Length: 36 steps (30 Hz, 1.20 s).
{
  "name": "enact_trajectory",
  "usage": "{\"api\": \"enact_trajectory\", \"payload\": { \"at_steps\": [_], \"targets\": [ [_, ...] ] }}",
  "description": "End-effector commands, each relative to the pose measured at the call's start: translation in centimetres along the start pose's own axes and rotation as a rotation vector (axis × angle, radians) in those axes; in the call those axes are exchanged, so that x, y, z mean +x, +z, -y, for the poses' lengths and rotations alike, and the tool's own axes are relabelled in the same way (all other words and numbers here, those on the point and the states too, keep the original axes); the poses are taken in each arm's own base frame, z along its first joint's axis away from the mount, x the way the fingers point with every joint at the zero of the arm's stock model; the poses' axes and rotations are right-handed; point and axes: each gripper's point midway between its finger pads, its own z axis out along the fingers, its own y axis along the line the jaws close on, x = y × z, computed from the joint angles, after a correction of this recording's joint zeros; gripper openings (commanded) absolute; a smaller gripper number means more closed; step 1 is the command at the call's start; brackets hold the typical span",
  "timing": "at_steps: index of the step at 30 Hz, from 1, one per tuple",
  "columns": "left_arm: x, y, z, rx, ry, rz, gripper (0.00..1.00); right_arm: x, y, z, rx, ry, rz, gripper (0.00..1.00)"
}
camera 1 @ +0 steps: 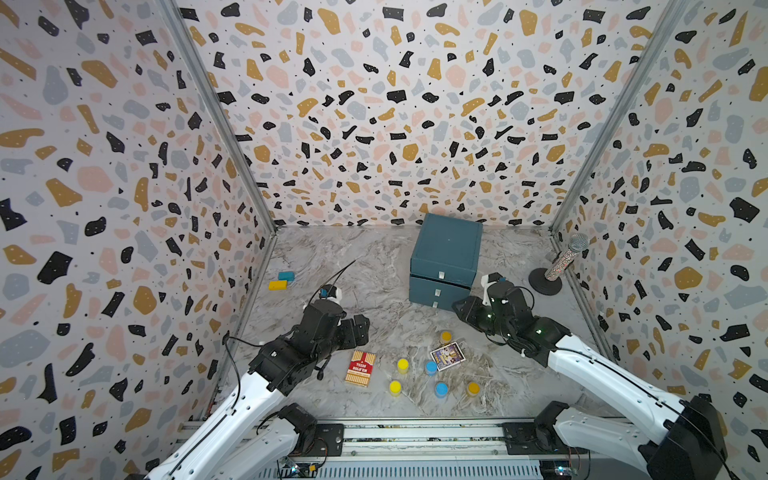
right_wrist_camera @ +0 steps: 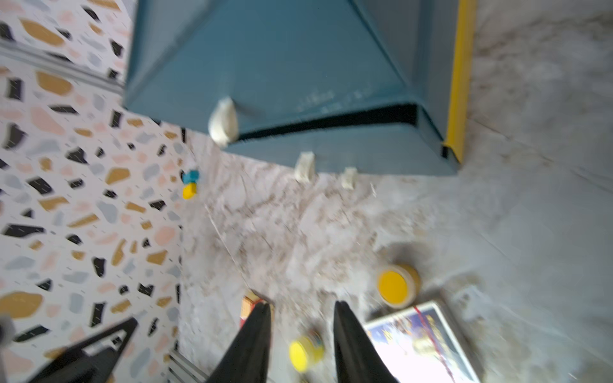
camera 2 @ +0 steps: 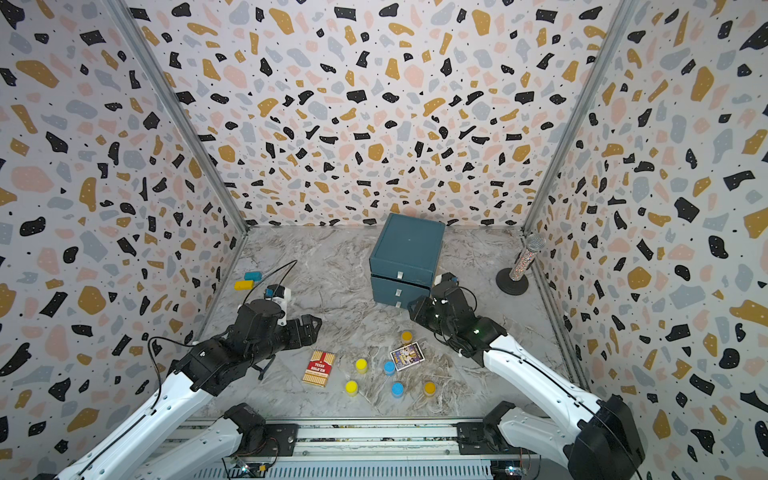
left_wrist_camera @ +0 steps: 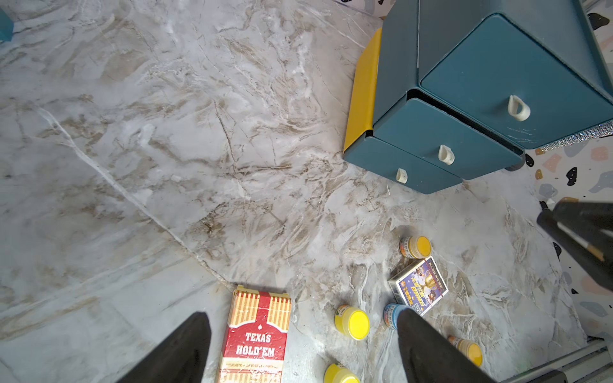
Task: Put the paint cans in the drawer according to color
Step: Adjust the storage box at the center of the board.
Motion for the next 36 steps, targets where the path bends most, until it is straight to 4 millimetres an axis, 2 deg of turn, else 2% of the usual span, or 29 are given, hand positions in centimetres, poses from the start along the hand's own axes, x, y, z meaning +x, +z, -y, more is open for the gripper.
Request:
{"api": "enact_trajectory", "payload": {
  "at_steps": [1, 6, 13, 22, 29, 36],
  "targets": [
    [-0.5, -0.3, 0.0, 0.002, -0.007, 0.034, 0.91, -3.4, 0.6, -4.6, -0.130, 0.128, 0.111, 0.39],
    [-1.2, -0.9, 0.5, 0.019, -0.002, 0.052, 0.90, -4.6, 2.5, -6.0, -0.131, 0.194, 0.120, 0.41],
    [-2.0, -1.5, 0.9, 0.031, -0.002, 0.080, 0.90, -5.6, 3.1, -4.9, -0.100, 0.267, 0.191, 0.40],
    [-2.6, -2.2, 1.1, 0.036, 0.000, 0.101, 0.90, -5.3, 5.6, -4.1, -0.096, 0.371, 0.182, 0.35],
    [-2.7, -2.6, 1.0, 0.037, -0.001, 0.109, 0.90, -6.7, 5.5, -4.6, -0.108, 0.357, 0.244, 0.35],
    [-2.8, -2.8, 1.1, 0.037, 0.004, 0.112, 0.90, -6.5, 5.6, -3.7, -0.120, 0.395, 0.251, 0.35]
  ]
}}
